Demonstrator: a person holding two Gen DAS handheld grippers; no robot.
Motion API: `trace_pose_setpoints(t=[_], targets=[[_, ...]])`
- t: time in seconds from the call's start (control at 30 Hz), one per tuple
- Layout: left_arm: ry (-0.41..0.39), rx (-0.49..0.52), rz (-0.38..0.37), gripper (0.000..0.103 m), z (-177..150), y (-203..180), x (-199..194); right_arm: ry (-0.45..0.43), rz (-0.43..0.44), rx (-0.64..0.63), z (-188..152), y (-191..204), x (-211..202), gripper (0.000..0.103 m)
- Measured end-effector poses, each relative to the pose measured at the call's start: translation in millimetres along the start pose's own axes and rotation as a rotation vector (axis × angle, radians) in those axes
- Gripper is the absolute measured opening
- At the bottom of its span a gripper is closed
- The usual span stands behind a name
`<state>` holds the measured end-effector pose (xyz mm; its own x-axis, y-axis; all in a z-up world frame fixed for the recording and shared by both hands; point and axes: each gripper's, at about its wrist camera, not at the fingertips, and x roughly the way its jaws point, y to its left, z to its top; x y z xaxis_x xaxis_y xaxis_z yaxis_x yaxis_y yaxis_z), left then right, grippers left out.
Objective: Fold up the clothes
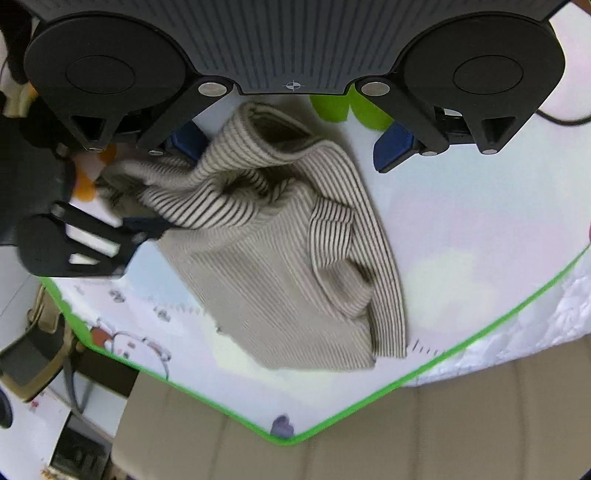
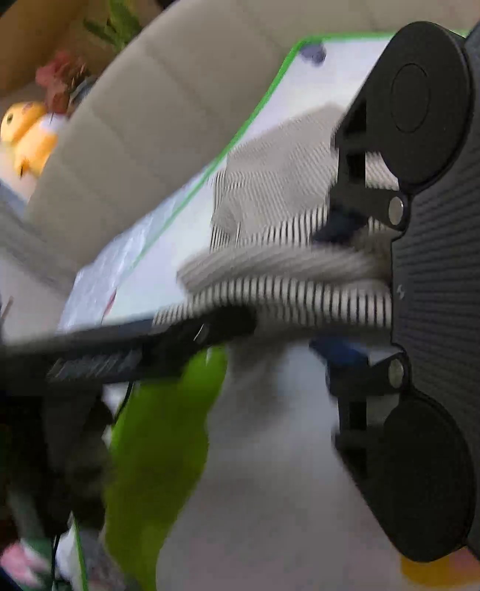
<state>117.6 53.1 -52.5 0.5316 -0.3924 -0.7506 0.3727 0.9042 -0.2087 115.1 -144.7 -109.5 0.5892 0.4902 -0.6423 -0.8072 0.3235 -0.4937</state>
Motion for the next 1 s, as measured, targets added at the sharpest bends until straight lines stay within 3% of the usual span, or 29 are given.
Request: trace_pose_setpoints(t=[0.1,0.2,0.27,0.4,0.57,0.67,0.73,0.87,1.0], targets=[[-0.103,-0.099,-0.116,0.097,14,19,-27,0.017,0.042,0.056,-2,-13,-7,0.032],[-0.178,-0.208,-0.112,0.098,35,38,-42,0.043,0.113,0.091,0,-23,-19,0.028],[-0.117,-0.161,-0.06,0.098,50,33,-27,0.061,0.162,0.114,2,-30,-27,0.027],[-0.007,0.052,0.014,0.098,62,6,18,0.101,0.268,0.169,4,-45,-46,0.026],[0.047,0.12,0.018,0.098,53,-2,49,0.162,0.446,0.37,11,-78,-88,0.024],[0.081,0.135,0.025,0.098,42,5,59,0.142,0.42,0.35,33,-107,-110,0.024],[0.086,0.081,0.004,0.099,42,16,62,0.118,0.37,0.285,53,-129,-109,0.023],[0.085,0.009,0.001,0.098,45,33,65,0.107,0.337,0.164,81,-149,-61,0.023],[0.057,-0.06,0.037,0.092,41,52,54,0.13,0.319,0.095,76,-150,-4,0.023]])
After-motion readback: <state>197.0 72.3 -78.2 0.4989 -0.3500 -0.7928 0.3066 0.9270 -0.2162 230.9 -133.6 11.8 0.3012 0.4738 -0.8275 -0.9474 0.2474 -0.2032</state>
